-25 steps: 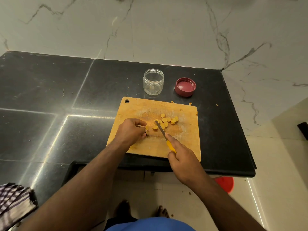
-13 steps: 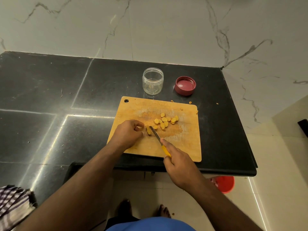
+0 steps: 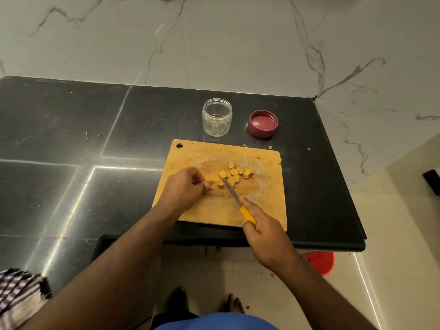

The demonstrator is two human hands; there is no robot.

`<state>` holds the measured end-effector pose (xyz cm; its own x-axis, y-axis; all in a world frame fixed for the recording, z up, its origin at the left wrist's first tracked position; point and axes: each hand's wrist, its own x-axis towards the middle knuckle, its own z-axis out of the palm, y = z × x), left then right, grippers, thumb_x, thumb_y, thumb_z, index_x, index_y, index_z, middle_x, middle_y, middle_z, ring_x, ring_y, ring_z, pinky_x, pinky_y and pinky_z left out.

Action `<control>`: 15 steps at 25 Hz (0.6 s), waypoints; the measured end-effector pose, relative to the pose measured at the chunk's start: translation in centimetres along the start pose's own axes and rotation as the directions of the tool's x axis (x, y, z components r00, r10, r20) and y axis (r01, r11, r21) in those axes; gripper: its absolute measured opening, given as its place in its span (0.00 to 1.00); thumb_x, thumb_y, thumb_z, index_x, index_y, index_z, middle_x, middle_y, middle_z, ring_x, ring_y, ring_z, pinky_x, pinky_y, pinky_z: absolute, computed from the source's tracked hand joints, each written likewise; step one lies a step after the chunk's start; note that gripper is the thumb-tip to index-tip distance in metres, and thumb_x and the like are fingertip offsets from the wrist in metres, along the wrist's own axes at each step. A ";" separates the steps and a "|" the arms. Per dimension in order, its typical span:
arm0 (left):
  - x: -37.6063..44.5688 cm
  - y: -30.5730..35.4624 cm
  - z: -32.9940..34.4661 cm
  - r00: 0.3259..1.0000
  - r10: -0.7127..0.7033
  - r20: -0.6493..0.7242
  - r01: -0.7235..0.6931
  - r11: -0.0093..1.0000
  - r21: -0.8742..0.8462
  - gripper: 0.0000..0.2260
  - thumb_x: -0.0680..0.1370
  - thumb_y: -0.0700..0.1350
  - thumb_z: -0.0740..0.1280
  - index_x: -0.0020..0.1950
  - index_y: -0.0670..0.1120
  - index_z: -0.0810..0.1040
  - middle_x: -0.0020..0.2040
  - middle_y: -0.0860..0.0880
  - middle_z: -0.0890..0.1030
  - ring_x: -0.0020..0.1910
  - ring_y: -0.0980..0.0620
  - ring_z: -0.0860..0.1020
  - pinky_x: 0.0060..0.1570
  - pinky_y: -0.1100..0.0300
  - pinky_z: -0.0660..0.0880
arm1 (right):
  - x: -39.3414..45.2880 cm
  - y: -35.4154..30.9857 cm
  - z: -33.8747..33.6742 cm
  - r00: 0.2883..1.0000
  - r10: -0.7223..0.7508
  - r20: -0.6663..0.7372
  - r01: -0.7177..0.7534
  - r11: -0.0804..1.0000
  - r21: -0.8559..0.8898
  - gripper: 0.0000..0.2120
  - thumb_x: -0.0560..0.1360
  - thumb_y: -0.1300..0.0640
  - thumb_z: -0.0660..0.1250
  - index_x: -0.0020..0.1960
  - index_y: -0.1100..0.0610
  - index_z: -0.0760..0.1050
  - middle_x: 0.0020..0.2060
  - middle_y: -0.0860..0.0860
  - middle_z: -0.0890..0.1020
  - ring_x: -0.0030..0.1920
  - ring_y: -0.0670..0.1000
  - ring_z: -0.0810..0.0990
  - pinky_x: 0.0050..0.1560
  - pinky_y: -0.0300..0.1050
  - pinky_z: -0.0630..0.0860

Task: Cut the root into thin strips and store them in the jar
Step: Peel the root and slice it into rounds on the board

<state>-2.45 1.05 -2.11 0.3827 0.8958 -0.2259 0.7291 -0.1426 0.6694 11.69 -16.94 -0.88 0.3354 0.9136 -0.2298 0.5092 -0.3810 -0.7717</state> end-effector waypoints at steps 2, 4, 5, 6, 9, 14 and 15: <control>0.7 -0.2 -0.6 0.997 -0.070 -0.021 0.068 0.995 -0.078 0.05 0.79 0.50 0.71 0.49 0.51 0.79 0.43 0.51 0.82 0.42 0.54 0.80 0.37 0.59 0.74 | 0.0 0.2 -0.2 1.000 0.017 -0.013 -0.017 1.000 0.017 0.26 0.82 0.60 0.58 0.78 0.47 0.61 0.61 0.48 0.77 0.35 0.36 0.76 0.32 0.32 0.70; 1.3 0.0 -0.9 0.990 -0.138 0.001 0.137 0.977 -0.162 0.06 0.79 0.51 0.71 0.50 0.49 0.79 0.41 0.49 0.84 0.41 0.51 0.83 0.43 0.52 0.81 | 0.0 0.3 -0.4 0.999 0.034 -0.014 -0.033 0.999 0.037 0.26 0.82 0.60 0.58 0.78 0.47 0.61 0.58 0.48 0.77 0.33 0.37 0.76 0.31 0.32 0.69; 1.7 0.0 -0.9 0.989 -0.149 0.011 0.149 0.976 -0.158 0.07 0.78 0.51 0.72 0.49 0.49 0.80 0.41 0.49 0.84 0.41 0.50 0.83 0.46 0.50 0.82 | 0.0 0.4 -0.4 0.999 0.039 -0.015 -0.038 0.998 0.044 0.26 0.82 0.60 0.58 0.78 0.46 0.61 0.60 0.48 0.77 0.33 0.37 0.76 0.31 0.32 0.69; 1.9 0.0 -0.8 0.989 -0.145 0.010 0.145 0.983 -0.113 0.08 0.78 0.52 0.72 0.49 0.50 0.80 0.43 0.49 0.84 0.42 0.50 0.83 0.45 0.51 0.82 | 0.1 0.5 -0.5 0.999 0.044 -0.018 -0.043 0.998 0.048 0.26 0.82 0.60 0.58 0.78 0.46 0.61 0.63 0.49 0.77 0.33 0.37 0.76 0.31 0.32 0.69; 2.2 0.1 -1.2 0.990 -0.135 -0.038 0.135 0.991 0.009 0.11 0.77 0.56 0.72 0.51 0.49 0.80 0.48 0.51 0.80 0.45 0.53 0.77 0.35 0.60 0.73 | 0.0 0.8 -0.8 0.998 0.056 -0.030 -0.054 0.996 0.066 0.26 0.82 0.60 0.58 0.77 0.44 0.61 0.64 0.49 0.77 0.32 0.38 0.76 0.30 0.32 0.69; 2.2 1.2 -0.9 0.992 0.015 -0.128 -0.010 0.999 0.036 0.14 0.82 0.50 0.67 0.65 0.48 0.79 0.59 0.49 0.81 0.52 0.53 0.77 0.48 0.59 0.75 | 0.5 2.6 -3.0 0.983 0.120 -0.140 -0.111 0.991 0.072 0.25 0.83 0.57 0.57 0.77 0.40 0.59 0.55 0.44 0.79 0.35 0.45 0.78 0.33 0.40 0.76; 2.3 1.8 -0.3 0.989 0.100 -0.111 -0.091 0.992 0.084 0.14 0.82 0.48 0.67 0.68 0.49 0.78 0.62 0.50 0.79 0.57 0.51 0.76 0.55 0.56 0.76 | 0.8 2.9 -3.5 0.979 0.132 -0.154 -0.128 0.991 0.035 0.25 0.83 0.57 0.57 0.77 0.41 0.59 0.55 0.46 0.79 0.36 0.45 0.78 0.35 0.40 0.75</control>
<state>-0.42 2.95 -1.17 0.3880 0.9184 -0.0777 0.7367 -0.2583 0.6250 16.21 -17.81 -1.24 0.5178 0.8224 -0.2357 0.4341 -0.4900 -0.7559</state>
